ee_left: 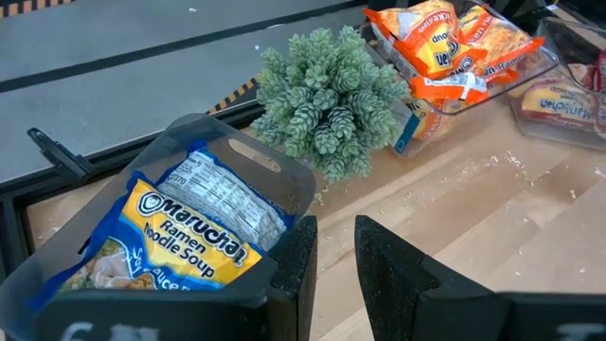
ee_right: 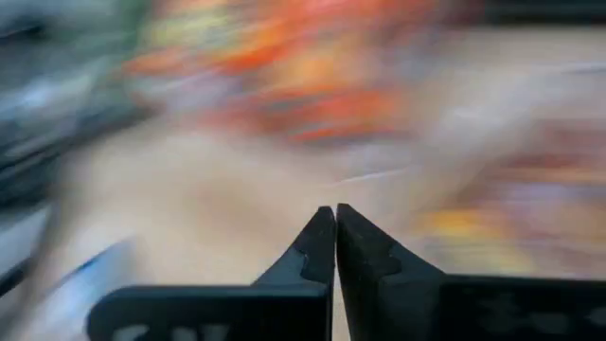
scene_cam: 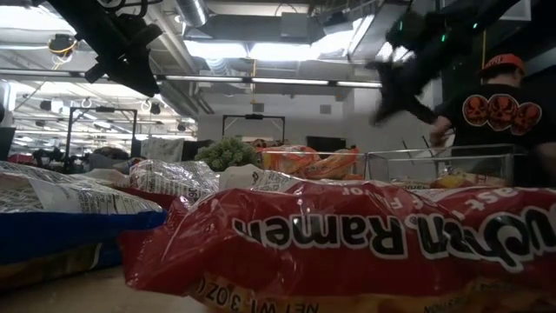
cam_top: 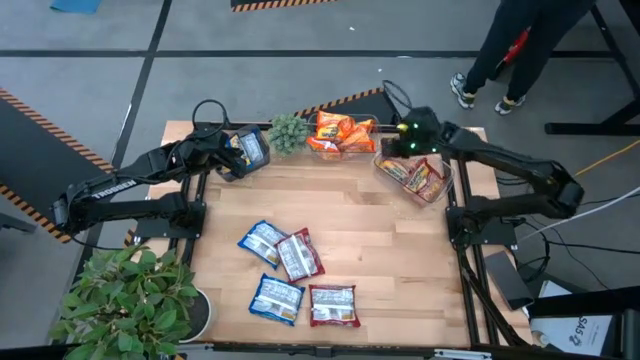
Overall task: Sort Maruchan noodles
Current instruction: Put the red noodle pack into the right transparent bin
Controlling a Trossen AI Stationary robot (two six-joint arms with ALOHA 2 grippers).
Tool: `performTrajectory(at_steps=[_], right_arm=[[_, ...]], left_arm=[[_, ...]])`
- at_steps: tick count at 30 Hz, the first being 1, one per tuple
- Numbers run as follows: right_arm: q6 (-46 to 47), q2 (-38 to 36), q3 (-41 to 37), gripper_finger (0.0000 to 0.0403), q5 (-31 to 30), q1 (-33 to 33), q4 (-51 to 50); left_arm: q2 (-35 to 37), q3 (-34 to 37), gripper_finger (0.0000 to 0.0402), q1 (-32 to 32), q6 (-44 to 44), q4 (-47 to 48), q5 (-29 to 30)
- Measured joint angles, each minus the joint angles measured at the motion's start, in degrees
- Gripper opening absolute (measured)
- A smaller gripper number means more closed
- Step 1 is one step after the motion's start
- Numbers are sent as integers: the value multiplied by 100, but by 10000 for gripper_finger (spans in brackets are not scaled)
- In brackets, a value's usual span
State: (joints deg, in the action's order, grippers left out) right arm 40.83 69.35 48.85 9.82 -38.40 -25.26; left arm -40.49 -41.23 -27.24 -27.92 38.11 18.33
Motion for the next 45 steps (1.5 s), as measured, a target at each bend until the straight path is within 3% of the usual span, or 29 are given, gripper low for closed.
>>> performTrajectory(at_steps=[2, 4, 8, 12, 18, 21, 27, 32, 39, 42, 45], right_arm=[[-33, -154, 1, 3, 923, 384, 473], [-19, -191, 1, 3, 1093, 1028, 839], [-245, 139, -1, 16, -15, 2582, 1467], [-912, 798, -1, 76, -865, 3710, 2292], [-801, 2033, -1, 208, -838, 4080, 3454], [-590, 2680, -10, 266, -424, 4062, 4050], [-358, 3829, 92, 333, -88, 4069, 5525], [-367, 4601, 699, 344, 158, 4064, 5524], [-530, 5588, 1954, 331, 1230, 4064, 5276], [-675, 5782, 2421, 306, 1468, 4064, 4710], [-956, 5880, 2679, 248, 1554, 4064, 4293]], left_arm=[[0, 0, 69, 1, 3, 0, 0], [0, 0, 69, 1, 56, -4, -2], [0, 0, 69, 1, 148, -17, -169], [0, 0, 69, 2, 150, -17, -274], [0, 0, 69, 0, 148, -18, -319], [0, 0, 69, 1, 148, -15, -425], [2, 0, 69, 0, 146, 3, -452], [0, 0, 69, 0, 146, 5, -454], [2, 0, 69, 0, 144, 12, -452], [2, 0, 69, 2, 146, 9, -449], [0, 0, 69, 0, 148, 8, -448]])
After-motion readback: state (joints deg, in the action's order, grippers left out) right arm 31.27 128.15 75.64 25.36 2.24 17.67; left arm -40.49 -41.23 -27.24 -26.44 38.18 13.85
